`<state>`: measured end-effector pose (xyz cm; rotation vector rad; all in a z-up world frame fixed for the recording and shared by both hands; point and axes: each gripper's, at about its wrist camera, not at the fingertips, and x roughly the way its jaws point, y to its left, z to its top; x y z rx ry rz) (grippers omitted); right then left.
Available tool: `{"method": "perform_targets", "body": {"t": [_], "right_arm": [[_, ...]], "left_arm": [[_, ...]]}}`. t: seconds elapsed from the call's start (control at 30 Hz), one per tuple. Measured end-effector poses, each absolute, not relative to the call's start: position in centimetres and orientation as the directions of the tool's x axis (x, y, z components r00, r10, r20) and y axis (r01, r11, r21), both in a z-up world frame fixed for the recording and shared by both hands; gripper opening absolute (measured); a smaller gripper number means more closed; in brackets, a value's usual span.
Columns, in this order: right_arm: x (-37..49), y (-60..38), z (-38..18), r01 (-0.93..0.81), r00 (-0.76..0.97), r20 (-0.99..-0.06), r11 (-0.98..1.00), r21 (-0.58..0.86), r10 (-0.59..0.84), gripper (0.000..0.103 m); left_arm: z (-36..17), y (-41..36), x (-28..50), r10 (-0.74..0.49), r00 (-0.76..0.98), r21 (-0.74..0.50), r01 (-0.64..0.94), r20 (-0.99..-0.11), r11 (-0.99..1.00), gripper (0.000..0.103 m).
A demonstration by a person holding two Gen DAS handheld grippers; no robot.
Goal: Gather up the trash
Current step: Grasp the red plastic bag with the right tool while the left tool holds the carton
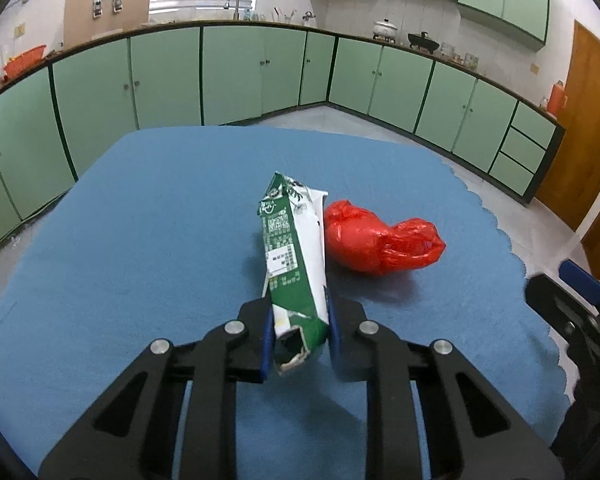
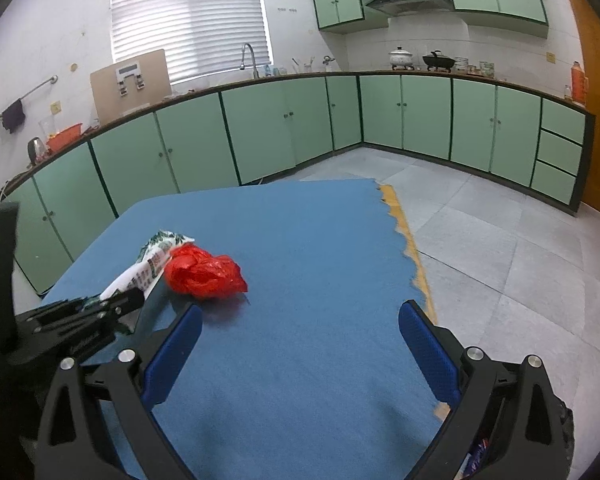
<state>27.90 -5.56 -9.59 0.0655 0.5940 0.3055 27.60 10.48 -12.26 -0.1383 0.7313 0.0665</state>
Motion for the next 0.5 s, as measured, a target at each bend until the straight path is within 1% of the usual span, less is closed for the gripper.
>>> {"method": "perform_targets", "body": {"t": [0.2, 0.3, 0.43, 0.5], "right_arm": [[29.9, -2.1, -10.0, -0.327, 0.749, -0.563, 0.934, 0.142, 0.348, 0.097], [30.8, -0.4, -10.3, -0.356, 0.728, -0.575, 0.923, 0.148, 0.373, 0.097], [31.5, 1.0, -10.5, -0.379, 0.712, -0.588, 0.915, 0.138, 0.384, 0.097], [31.8, 1.4, -10.6, -0.385, 0.701, -0.6, 0.912, 0.139, 0.387, 0.097]], "left_arm": [[-11.7, 12.3, 27.1, 0.034, 0.745, -0.094, -0.129, -0.666, 0.987, 0.019], [-11.9, 13.1, 26.9, 0.024, 0.73, -0.102, -0.127, -0.683, 0.987, 0.019], [-12.4, 14.2, 27.1, 0.009, 0.697, -0.121, -0.137, -0.717, 0.983, 0.023], [-12.6, 14.7, 27.2, 0.006, 0.692, -0.129, -0.143, -0.722, 0.981, 0.035]]}}
